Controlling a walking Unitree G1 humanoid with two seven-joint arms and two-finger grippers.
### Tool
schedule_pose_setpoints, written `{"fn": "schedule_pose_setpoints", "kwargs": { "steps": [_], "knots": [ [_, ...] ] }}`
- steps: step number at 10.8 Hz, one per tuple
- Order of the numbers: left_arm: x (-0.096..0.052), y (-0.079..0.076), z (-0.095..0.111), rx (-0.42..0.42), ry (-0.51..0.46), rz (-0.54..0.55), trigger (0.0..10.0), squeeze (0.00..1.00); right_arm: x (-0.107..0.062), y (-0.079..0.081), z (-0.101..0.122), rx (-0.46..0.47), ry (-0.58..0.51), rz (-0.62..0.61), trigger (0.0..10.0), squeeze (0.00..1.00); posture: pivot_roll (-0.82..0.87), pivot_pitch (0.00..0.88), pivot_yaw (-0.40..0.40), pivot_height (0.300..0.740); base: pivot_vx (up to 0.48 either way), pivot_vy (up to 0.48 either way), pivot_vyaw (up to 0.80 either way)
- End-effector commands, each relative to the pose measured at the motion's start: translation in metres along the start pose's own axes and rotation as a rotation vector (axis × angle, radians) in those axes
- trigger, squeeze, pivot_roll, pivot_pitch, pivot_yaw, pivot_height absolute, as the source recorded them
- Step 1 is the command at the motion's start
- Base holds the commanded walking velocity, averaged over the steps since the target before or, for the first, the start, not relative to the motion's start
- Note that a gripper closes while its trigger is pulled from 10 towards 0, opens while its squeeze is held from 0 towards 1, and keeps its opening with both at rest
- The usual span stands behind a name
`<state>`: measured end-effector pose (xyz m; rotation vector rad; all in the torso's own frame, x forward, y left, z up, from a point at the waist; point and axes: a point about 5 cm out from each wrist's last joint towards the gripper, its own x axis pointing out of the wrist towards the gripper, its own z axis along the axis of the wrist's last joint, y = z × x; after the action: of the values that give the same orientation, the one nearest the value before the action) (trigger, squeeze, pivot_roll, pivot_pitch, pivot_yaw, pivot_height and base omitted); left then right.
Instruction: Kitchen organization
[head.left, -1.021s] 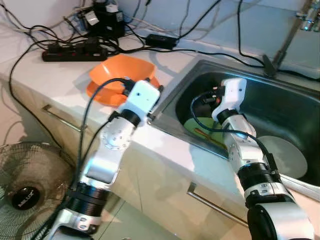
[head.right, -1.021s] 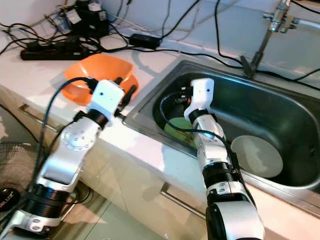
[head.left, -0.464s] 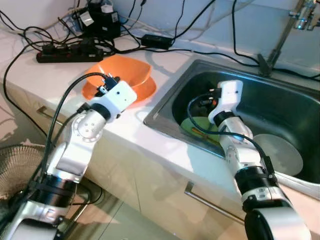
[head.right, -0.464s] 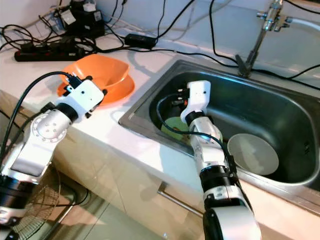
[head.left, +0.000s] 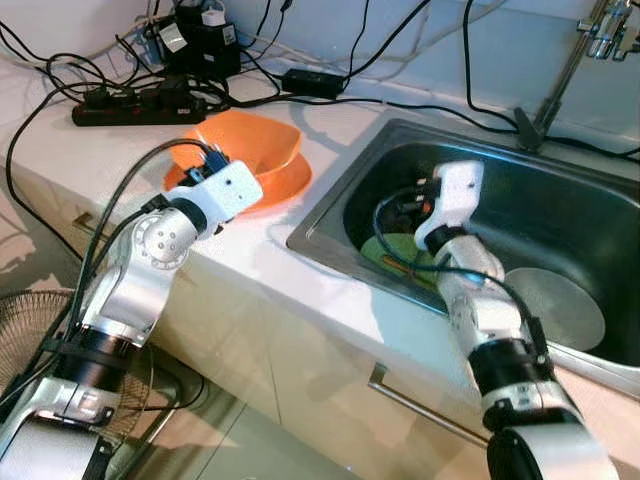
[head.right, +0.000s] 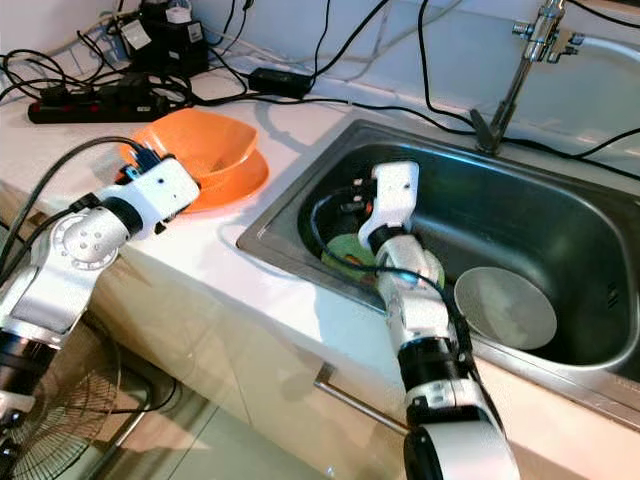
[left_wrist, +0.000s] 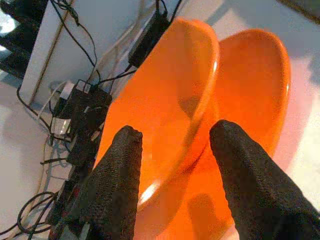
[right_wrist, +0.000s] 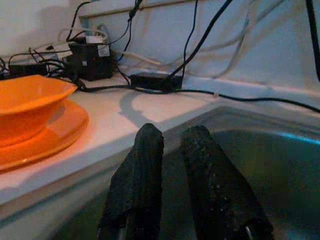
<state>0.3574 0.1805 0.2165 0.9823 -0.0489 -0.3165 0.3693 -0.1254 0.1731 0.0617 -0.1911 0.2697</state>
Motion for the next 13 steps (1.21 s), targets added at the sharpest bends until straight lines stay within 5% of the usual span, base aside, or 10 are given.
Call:
{"fn": "schedule_pose_setpoints", "kwargs": {
  "steps": [1, 8, 13],
  "knots": [
    [0.004, 0.003, 0.003, 0.014, -0.012, -0.017, 10.0, 0.0, 0.001, 0.003, 0.007, 0.006, -0.021, 0.006, 10.0, 0.0, 0.18, 0.07, 0.0, 0.74, 0.0, 0.0, 0.0],
    [0.033, -0.015, 0.005, 0.148, 0.053, -0.077, 10.0, 0.0, 0.0, 0.004, 0.007, 0.004, -0.01, 0.012, 10.0, 0.0, 0.17, 0.058, -0.001, 0.74, 0.0, 0.0, 0.0],
    [0.05, -0.004, 0.016, 0.225, 0.077, 0.001, 10.0, 0.0, -0.002, 0.003, 0.008, 0.006, -0.007, 0.011, 10.0, 0.0, 0.15, 0.07, -0.002, 0.74, 0.0, 0.0, 0.0]
  ]
}}
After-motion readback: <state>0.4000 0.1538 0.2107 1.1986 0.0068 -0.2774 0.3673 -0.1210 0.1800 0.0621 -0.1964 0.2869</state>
